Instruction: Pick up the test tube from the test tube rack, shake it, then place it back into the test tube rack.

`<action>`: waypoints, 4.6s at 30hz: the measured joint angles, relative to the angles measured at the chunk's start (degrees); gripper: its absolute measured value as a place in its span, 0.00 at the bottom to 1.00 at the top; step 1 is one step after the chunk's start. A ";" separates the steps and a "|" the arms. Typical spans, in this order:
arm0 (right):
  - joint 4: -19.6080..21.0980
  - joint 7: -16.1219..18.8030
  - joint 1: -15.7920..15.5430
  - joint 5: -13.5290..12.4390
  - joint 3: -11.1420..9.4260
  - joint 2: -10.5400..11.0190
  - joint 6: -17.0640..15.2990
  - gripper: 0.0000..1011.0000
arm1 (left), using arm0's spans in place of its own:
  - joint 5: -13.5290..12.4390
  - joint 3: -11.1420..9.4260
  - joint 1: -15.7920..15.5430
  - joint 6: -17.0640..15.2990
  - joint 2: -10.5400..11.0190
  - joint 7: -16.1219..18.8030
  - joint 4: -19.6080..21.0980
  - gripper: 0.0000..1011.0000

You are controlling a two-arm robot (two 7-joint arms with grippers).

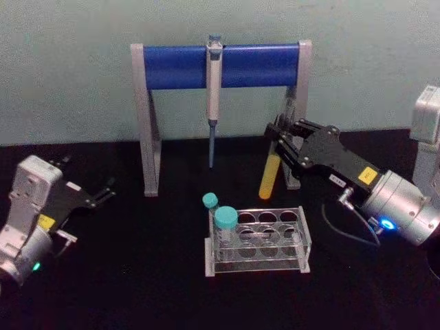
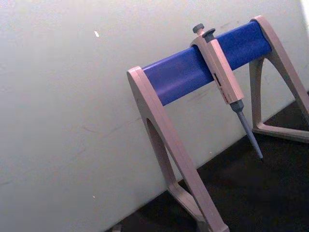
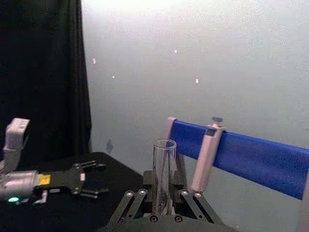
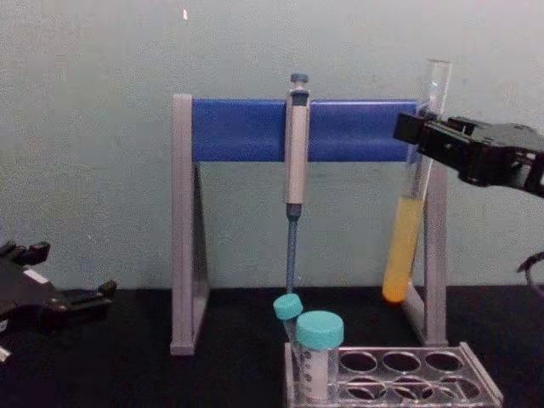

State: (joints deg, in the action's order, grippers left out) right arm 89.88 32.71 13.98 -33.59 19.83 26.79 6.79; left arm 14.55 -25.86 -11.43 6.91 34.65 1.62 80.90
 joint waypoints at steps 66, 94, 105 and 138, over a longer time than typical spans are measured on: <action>3.33 -2.05 -5.90 1.73 -0.19 6.71 -5.29 0.23 | 0.00 0.00 0.00 0.00 0.00 0.00 0.00 0.99; -2.25 -1.15 -4.27 2.35 1.49 5.01 -5.35 0.23 | 0.00 0.00 0.00 0.00 0.00 0.00 0.00 0.99; -4.00 -0.66 -3.49 2.44 2.16 4.58 -5.93 0.23 | 0.00 0.00 0.00 0.00 0.00 0.00 0.00 0.99; -4.31 -0.81 -2.85 2.48 2.74 4.71 -7.30 0.23 | 0.00 0.00 0.00 0.00 0.00 0.00 0.00 0.99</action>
State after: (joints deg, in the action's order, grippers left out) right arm 85.57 31.90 11.13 -31.11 22.57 31.51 -0.51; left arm 14.55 -25.86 -11.43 6.91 34.65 1.62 80.90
